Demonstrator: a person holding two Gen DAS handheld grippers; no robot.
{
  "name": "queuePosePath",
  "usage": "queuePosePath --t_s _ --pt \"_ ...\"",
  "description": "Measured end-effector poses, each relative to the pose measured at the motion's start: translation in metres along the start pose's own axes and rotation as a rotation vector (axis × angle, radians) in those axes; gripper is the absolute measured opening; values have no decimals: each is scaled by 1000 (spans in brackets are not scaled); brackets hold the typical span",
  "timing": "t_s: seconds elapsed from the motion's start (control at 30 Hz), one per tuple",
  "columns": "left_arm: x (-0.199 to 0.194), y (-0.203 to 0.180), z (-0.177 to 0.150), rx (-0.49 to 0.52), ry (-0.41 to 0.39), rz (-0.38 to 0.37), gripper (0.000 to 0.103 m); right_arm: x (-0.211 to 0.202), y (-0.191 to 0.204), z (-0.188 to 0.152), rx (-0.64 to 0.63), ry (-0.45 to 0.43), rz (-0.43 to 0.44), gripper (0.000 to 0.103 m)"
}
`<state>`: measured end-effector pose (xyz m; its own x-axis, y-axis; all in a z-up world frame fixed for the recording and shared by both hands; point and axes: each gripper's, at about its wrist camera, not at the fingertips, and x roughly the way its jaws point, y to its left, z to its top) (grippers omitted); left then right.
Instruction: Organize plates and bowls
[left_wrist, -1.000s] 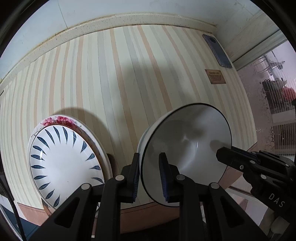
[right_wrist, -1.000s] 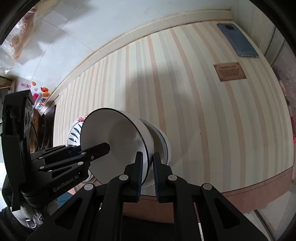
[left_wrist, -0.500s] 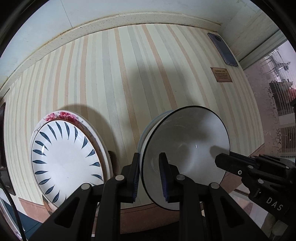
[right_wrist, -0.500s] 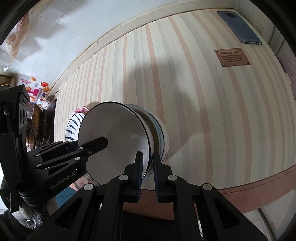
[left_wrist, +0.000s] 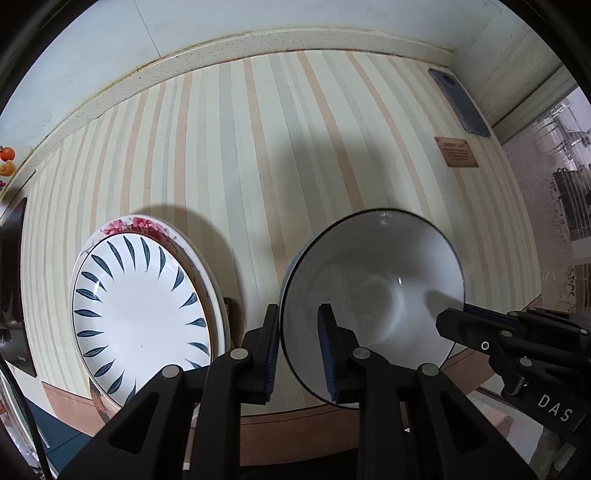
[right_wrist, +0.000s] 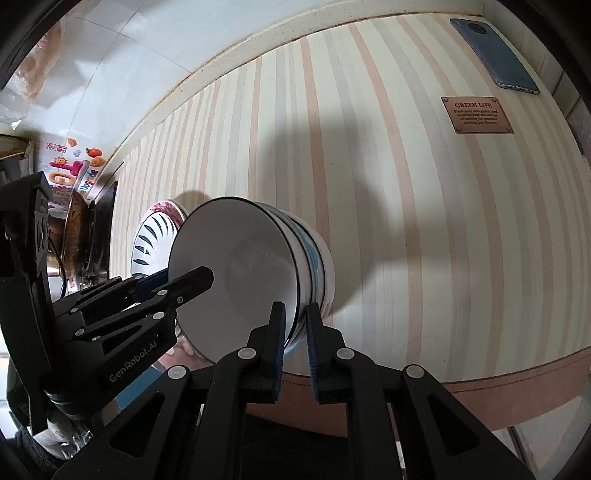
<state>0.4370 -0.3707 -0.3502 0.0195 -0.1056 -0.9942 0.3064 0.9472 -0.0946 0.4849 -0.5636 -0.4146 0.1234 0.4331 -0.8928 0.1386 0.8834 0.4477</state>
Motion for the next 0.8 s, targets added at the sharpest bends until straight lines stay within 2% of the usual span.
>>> queuePosePath --t_s 0.27,0.43,0.7,0.77,0.8 --pt "-21 9 -10 4 -21 -29 19 -6 3 -9 41 -31 -45 14" --pt "-64 14 -22 14 -113 -50 19 -33 18 -27 35 -112 -121 14" --pt "-133 20 -53 53 -260 -71 19 -89 55 -72 5 -246 -153 14" --pt "-144 22 -59 61 -281 -77 24 -104 63 -83 4 -280 -148 14" --pt "-150 24 -63 64 -294 -84 30 -110 66 -89 2 -294 -148 17"
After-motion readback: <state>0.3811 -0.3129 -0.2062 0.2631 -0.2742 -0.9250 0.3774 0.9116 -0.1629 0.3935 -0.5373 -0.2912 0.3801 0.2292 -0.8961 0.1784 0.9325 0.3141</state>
